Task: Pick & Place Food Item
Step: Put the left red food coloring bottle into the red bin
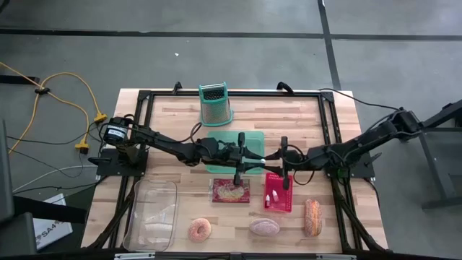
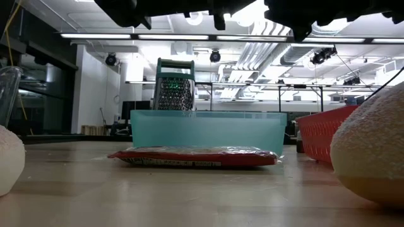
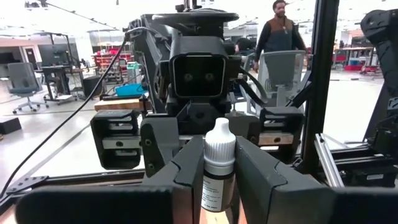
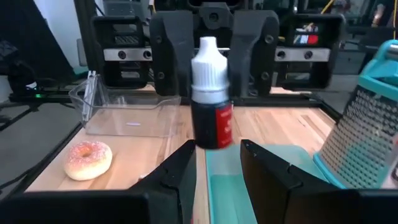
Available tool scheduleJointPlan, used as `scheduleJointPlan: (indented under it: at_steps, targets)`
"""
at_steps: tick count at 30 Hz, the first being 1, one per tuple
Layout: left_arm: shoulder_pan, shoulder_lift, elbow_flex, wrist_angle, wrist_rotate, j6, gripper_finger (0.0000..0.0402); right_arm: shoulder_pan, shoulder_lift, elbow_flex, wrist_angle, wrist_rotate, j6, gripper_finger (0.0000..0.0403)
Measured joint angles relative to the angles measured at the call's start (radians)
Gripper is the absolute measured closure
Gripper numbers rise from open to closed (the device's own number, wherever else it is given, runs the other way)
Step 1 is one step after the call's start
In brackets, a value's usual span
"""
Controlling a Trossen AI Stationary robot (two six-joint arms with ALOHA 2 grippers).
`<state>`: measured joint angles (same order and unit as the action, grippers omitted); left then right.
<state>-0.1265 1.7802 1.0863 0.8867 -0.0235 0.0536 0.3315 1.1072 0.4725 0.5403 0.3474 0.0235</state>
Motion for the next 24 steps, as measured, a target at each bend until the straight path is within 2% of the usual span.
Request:
scheduleJointPlan:
  at_steps: [20, 24]
  targets:
    - [0.0, 0.0, -0.001, -0.067, -0.033, 0.026, 0.0336, -0.007, 0.023, 0.0, 0.062, -0.018, -0.025, 0.0288]
    - [0.0, 0.0, -0.001, -0.071, -0.033, 0.025, 0.0336, -0.007, 0.023, 0.0, 0.057, -0.018, -0.025, 0.0301]
